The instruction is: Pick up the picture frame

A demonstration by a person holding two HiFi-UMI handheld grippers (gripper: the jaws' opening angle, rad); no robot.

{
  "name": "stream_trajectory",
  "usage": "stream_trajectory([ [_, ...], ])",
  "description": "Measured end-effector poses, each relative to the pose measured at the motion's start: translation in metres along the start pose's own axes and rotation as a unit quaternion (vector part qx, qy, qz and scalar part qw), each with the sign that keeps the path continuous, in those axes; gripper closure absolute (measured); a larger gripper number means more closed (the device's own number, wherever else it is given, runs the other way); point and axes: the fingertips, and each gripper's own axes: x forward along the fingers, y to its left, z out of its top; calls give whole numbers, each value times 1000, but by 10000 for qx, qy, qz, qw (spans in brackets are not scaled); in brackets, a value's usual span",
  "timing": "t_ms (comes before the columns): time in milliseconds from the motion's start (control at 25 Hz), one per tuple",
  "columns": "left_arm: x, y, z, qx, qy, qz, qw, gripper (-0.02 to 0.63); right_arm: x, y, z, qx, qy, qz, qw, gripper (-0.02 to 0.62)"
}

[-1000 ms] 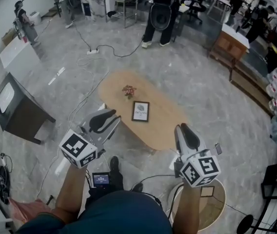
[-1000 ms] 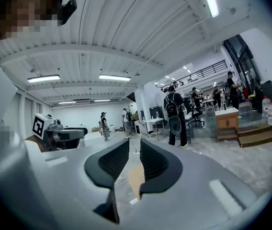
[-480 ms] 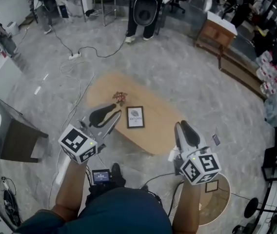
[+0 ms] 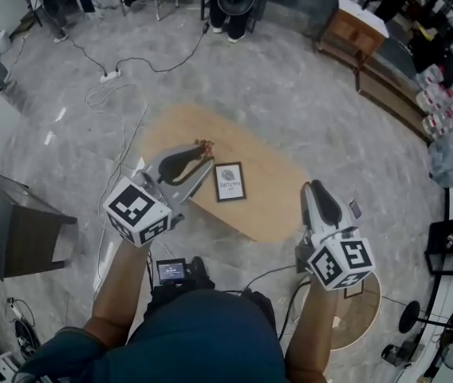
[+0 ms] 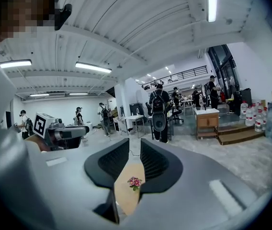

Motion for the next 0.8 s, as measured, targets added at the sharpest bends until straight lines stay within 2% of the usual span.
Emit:
stream_trajectory([
  [160, -1, 26, -2, -70, -19, -34, 10000, 520, 23, 10, 4, -44, 58, -13, 10000, 520],
  [400, -2, 50, -11, -283, -7, 173, 9994, 520, 57, 10, 6, -116, 223, 219, 9994, 520],
  [600, -7, 74, -15, -303, 46, 544, 9980, 520, 97, 9, 10, -126, 270, 608, 9977, 520],
  [800, -15, 105, -32, -321, 134, 1050, 9939, 520, 146, 18, -3, -162, 391, 1137, 9926, 519],
])
